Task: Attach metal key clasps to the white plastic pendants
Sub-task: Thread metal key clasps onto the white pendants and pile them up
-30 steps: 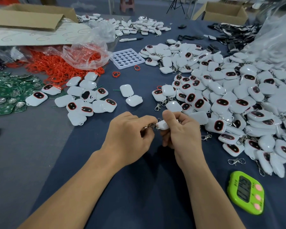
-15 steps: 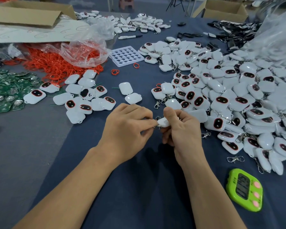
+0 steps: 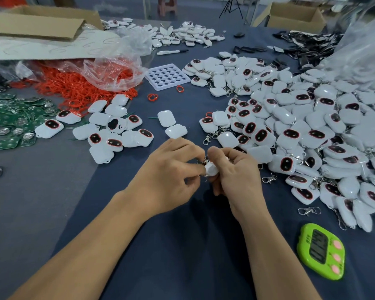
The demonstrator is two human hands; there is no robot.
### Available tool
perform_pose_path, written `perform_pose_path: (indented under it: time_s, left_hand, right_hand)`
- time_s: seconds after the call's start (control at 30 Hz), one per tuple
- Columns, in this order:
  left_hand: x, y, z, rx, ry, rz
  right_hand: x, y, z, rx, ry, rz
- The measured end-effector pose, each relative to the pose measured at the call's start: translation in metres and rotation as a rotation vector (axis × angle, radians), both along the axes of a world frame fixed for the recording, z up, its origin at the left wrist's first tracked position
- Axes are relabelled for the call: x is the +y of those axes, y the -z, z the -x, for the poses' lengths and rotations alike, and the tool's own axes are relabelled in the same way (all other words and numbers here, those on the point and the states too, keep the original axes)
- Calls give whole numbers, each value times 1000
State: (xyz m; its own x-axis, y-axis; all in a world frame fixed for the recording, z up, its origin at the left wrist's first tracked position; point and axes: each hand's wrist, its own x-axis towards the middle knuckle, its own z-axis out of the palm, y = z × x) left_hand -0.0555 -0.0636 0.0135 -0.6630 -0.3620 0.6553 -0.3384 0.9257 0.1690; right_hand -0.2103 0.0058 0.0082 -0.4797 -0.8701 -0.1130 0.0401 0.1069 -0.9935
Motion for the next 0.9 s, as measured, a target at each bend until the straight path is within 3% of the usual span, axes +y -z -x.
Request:
perform_pose_path:
  time_s: [0.2,0.3,0.57,0.73,0.9]
  left_hand:
    - [9,-3,3,159,-180,-382]
    - [9,-6,4,223,-237,-534]
    - [5,-10,2,222,-285,-673]
    - [7,-11,4,265,-233,-762]
    - [4,-14,6,355,-182,-984]
  right_hand:
    - [4,-2,0,-93,-87,123]
    - [6,-2,0,80,-124,189]
    - [8,-2,-8,389,-51,222]
    - [9,-4,-11,423,46,201]
    - [9,-6,-12,375,34,218]
